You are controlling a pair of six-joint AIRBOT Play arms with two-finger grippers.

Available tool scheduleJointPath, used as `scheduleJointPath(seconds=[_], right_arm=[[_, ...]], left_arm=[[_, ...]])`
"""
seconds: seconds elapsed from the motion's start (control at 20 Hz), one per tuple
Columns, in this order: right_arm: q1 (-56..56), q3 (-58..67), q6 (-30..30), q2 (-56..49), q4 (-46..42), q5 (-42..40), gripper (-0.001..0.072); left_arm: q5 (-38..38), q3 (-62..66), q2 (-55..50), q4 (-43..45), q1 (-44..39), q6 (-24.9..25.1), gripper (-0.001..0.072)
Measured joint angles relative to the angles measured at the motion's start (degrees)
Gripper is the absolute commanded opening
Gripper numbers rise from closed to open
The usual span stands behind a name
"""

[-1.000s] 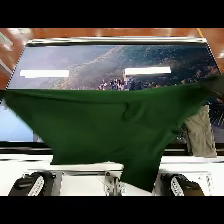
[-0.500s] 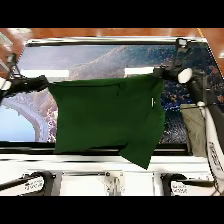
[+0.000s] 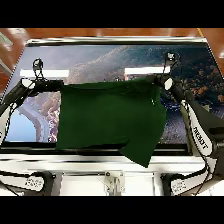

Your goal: Fold the shirts.

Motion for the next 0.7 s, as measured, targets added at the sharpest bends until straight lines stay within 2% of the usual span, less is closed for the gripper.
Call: scheduleJointPath(seconds=[0.15, 0.45, 0.7], right_arm=[[-1.29, 0.0, 0.02, 1.01, -2.6, 6.8, 0.0082], [-4.94, 0.0, 0.11, 2.56, -6.58, 26.82, 0.0082], [-5.53, 0.02, 0.66, 1.99, -6.86, 34.88, 0.0082]], left_arm=[[-4.52, 0.7, -0.68, 0.66, 0.76, 0.42, 0.0035], [-17.53, 1.31, -1.14, 1.79, 4.09, 0.46, 0.0034], [-23.54, 1.36, -2.54, 2.91, 4.92, -1.92, 0.0034]])
